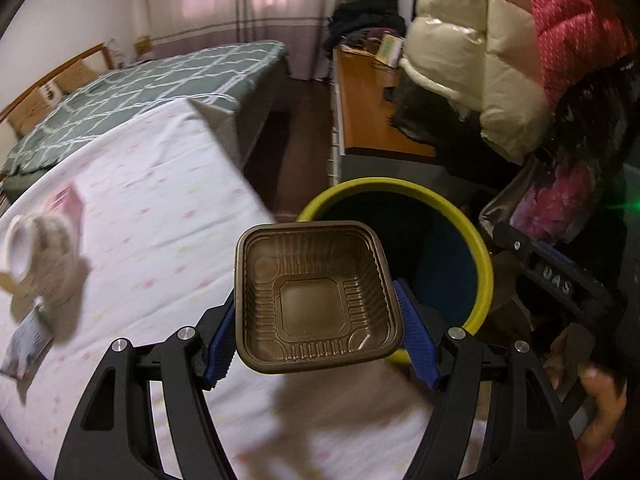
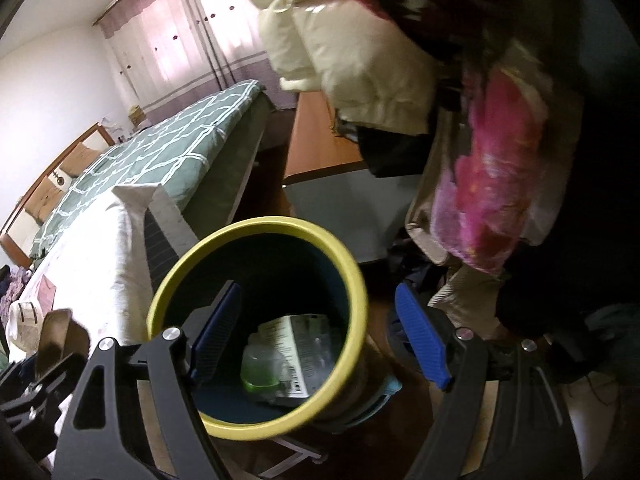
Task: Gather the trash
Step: 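Carry the brown tray over the bin and open the left tool, then move the right tool back over the table to the foil pouch, then grasp the blue-white foil pouch by its end with the right tool and lift, then carry the foil pouch over the bin and open the right tool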
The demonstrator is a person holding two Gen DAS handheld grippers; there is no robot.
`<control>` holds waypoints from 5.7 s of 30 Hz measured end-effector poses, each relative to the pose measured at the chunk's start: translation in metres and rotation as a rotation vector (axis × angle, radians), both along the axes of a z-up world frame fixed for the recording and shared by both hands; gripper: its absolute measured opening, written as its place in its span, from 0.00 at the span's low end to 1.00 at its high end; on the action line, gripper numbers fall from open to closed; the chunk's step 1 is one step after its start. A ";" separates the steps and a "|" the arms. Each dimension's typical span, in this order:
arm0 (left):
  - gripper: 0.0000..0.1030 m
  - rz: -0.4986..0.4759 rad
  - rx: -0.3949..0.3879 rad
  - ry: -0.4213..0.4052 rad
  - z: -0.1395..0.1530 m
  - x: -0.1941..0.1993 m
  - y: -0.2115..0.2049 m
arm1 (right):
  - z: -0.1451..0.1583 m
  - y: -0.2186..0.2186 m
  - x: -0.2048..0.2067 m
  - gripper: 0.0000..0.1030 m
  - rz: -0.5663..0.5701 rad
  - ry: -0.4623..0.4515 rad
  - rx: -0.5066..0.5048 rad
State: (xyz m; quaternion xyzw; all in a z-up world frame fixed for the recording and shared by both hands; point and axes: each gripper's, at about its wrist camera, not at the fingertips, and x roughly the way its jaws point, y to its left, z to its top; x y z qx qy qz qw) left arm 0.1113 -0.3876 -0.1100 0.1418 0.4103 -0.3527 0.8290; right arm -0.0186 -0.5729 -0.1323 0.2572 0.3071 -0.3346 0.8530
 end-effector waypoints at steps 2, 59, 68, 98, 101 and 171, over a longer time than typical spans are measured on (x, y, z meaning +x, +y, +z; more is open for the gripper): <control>0.68 -0.017 0.006 0.011 -0.004 0.003 -0.016 | -0.001 -0.005 -0.004 0.73 -0.008 0.001 0.003; 0.89 0.720 -0.129 -0.174 0.054 -0.006 0.381 | 0.026 0.231 0.128 0.73 0.523 0.035 -0.089; 0.89 0.784 -0.160 -0.181 0.050 -0.015 0.438 | 0.027 0.342 0.173 0.73 0.720 0.063 -0.110; 0.89 0.780 -0.262 -0.105 0.029 0.007 0.473 | 0.024 0.388 0.226 0.73 0.652 0.032 -0.027; 0.89 0.779 -0.262 -0.117 0.030 0.005 0.477 | 0.021 0.398 0.235 0.73 0.658 0.044 0.009; 0.89 0.506 -0.125 -0.067 0.018 0.030 0.327 | -0.004 0.097 0.095 0.37 0.083 0.105 -0.039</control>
